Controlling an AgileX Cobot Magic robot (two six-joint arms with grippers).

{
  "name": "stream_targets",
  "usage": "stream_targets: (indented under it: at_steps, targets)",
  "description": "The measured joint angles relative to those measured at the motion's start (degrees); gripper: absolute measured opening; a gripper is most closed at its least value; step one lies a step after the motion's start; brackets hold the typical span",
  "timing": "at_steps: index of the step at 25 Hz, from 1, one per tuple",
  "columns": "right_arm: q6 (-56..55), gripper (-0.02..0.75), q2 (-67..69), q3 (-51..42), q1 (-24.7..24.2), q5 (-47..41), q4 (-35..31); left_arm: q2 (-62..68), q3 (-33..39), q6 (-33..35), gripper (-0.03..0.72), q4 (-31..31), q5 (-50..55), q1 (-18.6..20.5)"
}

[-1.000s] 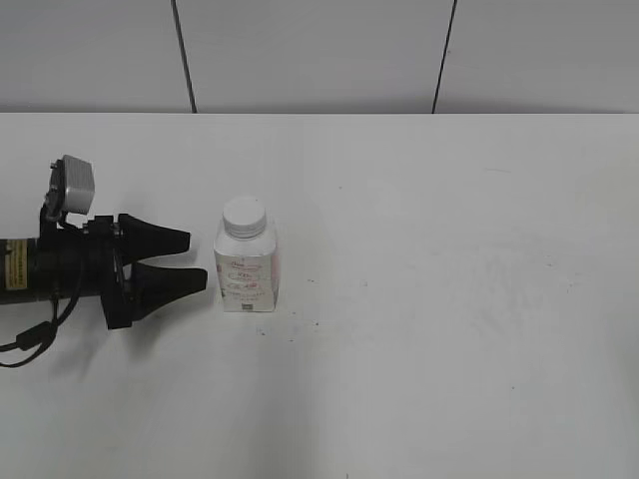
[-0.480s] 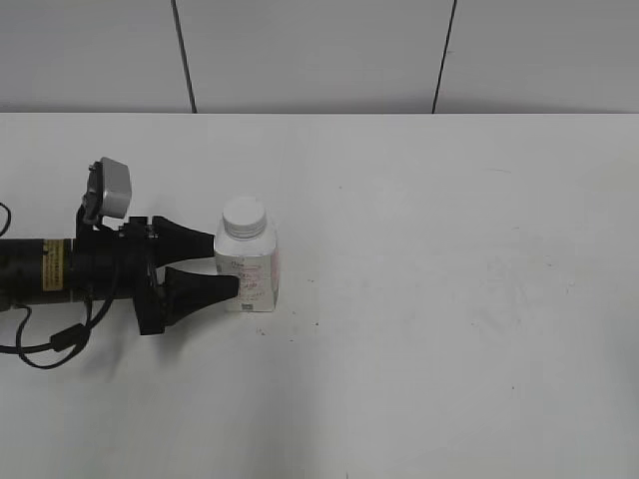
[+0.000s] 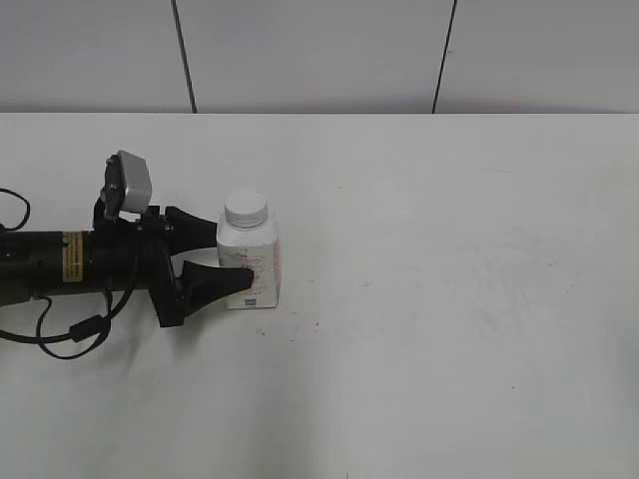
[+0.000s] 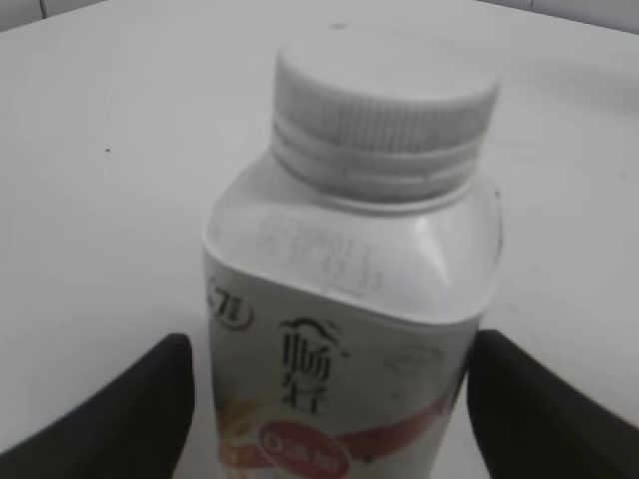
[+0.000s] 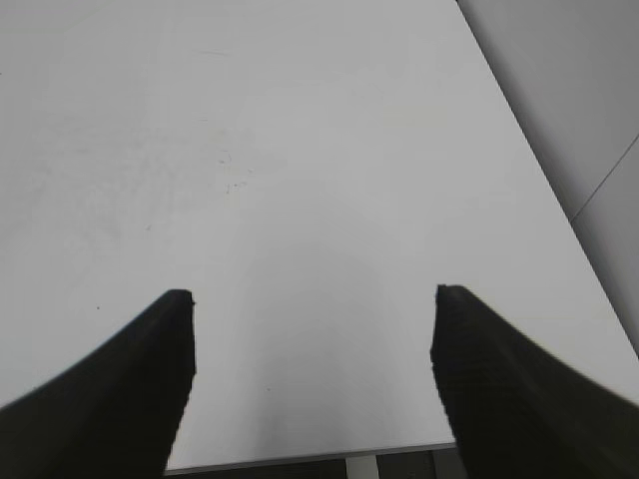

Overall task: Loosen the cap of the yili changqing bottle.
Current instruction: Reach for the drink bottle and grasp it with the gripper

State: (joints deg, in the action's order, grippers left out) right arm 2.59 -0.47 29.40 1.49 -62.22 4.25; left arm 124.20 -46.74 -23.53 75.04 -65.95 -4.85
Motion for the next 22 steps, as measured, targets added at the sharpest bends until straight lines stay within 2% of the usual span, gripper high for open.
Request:
stream_targets:
  at_steps: [9, 14, 22]
  targets:
    - [0.00, 0.585, 0.00, 0.00, 0.00, 0.00, 0.00, 0.04, -1.31, 0.04, 0.514, 1.84, 0.06, -2.58]
    - [0.00, 0.585, 0.00, 0.00, 0.00, 0.00, 0.00, 0.04, -1.49, 0.07, 0.504, 2.02, 0.25, -2.77]
    - [0.00, 0.585, 0.00, 0.00, 0.00, 0.00, -0.04, 0.04, -1.54, 0.14, 0.419, 2.75, 0.49, -2.77]
